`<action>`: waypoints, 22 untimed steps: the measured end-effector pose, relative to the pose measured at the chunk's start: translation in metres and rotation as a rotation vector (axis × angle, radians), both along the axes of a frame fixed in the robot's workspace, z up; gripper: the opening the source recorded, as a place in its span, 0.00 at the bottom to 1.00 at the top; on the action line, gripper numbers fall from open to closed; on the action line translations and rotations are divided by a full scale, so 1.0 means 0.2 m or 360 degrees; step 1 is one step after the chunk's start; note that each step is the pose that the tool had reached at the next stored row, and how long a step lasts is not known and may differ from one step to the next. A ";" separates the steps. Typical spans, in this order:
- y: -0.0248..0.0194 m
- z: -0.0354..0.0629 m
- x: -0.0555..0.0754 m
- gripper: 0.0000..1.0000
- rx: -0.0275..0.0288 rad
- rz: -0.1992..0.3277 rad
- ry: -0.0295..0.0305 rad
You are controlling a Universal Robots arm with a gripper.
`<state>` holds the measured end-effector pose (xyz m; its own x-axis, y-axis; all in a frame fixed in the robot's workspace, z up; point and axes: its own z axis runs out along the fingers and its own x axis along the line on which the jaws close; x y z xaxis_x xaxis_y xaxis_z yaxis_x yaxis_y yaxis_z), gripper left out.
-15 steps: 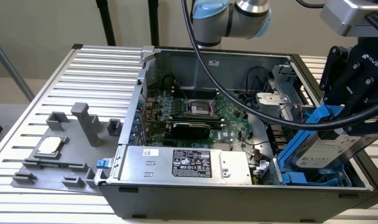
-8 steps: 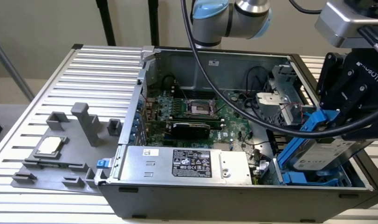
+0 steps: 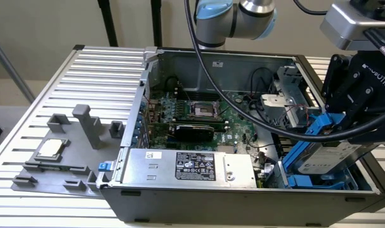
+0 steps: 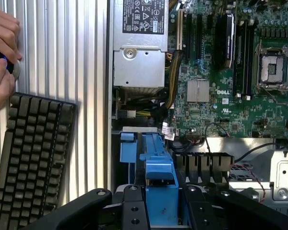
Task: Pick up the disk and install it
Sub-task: 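Insert the disk into the insertion slot, then insert the first disk wire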
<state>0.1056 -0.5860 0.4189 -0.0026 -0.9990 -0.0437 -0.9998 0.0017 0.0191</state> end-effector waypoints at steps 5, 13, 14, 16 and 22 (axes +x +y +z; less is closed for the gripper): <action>0.000 -0.001 0.00 0.41 0.00004 0.0000 0.00001; 0.000 0.000 0.08 0.41 0.00004 0.0000 0.00015; 0.000 0.000 0.08 0.41 0.00004 0.0000 0.00015; 0.000 0.000 0.08 0.41 0.00003 0.0000 0.00015; 0.000 0.000 0.08 0.41 0.00003 0.0000 0.00014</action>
<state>0.1209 -0.5860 0.4188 -0.0026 -0.9990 -0.0440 -0.9998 0.0018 0.0200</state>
